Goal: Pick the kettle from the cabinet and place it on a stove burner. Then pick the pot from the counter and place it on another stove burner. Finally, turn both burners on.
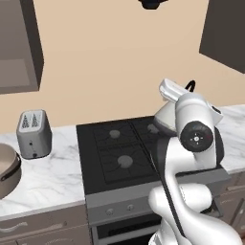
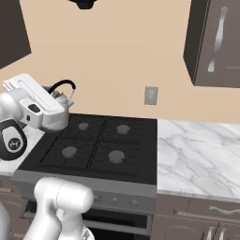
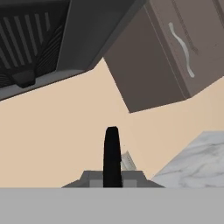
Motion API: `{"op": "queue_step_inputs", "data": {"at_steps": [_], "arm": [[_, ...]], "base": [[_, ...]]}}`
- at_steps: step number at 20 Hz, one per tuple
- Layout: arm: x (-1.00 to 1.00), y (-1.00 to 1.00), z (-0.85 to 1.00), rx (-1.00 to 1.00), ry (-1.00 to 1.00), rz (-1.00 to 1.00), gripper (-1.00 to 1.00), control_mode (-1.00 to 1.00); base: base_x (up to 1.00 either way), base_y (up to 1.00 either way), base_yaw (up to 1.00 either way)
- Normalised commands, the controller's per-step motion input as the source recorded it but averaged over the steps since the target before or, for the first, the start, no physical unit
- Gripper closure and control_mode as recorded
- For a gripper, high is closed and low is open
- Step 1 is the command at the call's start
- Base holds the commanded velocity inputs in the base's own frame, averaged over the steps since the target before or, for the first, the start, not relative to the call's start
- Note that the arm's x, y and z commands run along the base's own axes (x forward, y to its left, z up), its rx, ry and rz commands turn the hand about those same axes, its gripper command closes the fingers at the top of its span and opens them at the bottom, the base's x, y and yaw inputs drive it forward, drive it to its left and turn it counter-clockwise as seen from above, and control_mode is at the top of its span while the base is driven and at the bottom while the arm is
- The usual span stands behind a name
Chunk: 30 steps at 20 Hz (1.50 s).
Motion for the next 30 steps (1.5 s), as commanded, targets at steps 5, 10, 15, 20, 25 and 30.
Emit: {"op": "queue_step_inputs", "data": {"at_steps": [5,10,15,20,25,30], "arm": [[0.0,0.0,0.0,0.0,0.0,0.0,1.0,1.0],[0.0,0.0,0.0,0.0,0.0,0.0,1.0,1.0],[0.0,0.0,0.0,0.0,0.0,0.0,1.0,1.0],[0.0,0.0,0.0,0.0,0.0,0.0,1.0,1.0],[0.0,0.0,0.0,0.0,0.0,0.0,1.0,1.0],[0.0,0.01,0.0,-0.01,-0.01,0.0,1.0,-1.0]], "base": [[0.2,0.01,-0.03],[0.0,0.15,0.0],[0.17,0.25,0.0],[0.38,0.28,0.0],[0.13,0.09,0.0],[0.0,0.0,0.0]]}}
